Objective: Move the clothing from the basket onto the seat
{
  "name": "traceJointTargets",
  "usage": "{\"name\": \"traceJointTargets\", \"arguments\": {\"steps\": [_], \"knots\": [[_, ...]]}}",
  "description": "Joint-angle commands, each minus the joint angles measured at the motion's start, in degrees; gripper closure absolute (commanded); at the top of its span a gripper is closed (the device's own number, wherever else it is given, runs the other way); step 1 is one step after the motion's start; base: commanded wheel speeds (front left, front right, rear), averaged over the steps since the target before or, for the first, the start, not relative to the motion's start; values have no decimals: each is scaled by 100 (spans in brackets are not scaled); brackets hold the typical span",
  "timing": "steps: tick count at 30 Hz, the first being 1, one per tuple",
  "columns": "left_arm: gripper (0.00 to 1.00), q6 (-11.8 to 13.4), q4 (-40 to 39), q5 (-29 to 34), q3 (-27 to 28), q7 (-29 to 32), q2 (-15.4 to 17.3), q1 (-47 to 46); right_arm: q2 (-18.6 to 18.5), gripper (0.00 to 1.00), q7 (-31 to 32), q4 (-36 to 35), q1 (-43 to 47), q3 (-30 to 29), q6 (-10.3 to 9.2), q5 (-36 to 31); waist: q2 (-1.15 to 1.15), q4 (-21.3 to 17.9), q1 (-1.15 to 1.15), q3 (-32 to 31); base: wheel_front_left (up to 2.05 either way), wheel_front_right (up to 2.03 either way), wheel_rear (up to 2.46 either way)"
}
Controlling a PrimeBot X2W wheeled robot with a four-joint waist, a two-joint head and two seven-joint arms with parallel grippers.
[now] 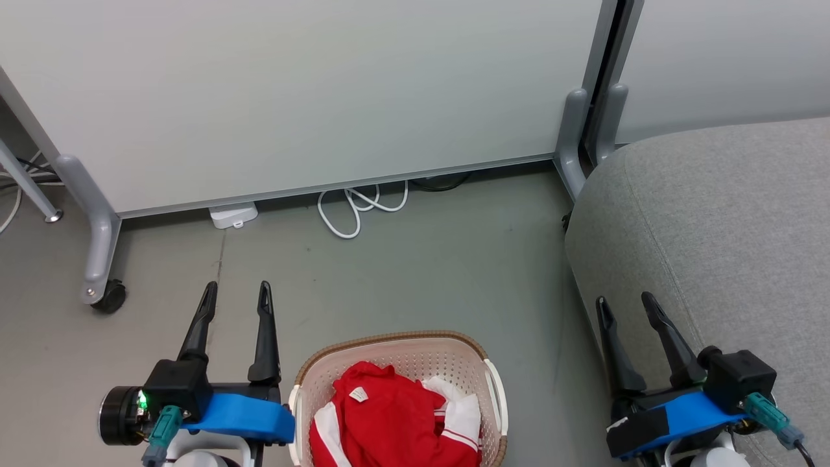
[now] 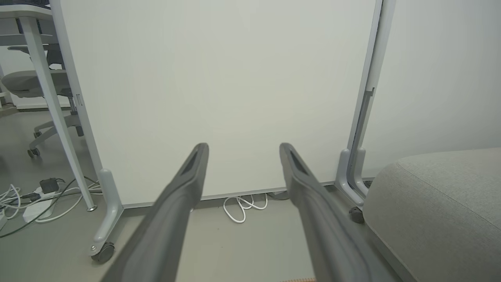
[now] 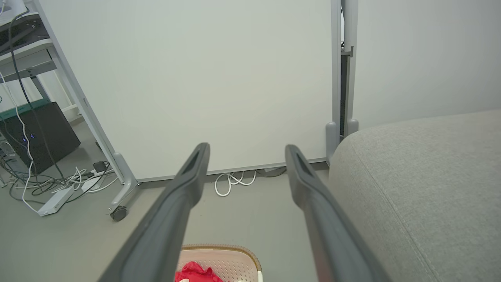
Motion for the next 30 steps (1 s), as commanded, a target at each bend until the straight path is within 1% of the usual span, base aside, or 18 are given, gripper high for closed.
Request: {"name": "traceJointTargets", "arguments": {"steps": [1,14,23,30], "knots": [[0,-39,5,148,19,-58,-9,-54,-31,0,-56,-15,-68,24,11,-131,0,5,0,6,0,0,0],[0,-229,126,516,197,-196,-112,-39,-33,0,-189,35,-57,87,8,-608,0,17,0,23,0,0,0],[0,-318,200,430,303,-195,-144,-26,-32,0,-185,97,-63,65,8,-505,0,8,0,19,0,0,0],[0,-332,223,374,302,-195,-151,-40,-32,0,-185,102,-75,55,7,-511,0,10,0,26,0,0,0]]}}
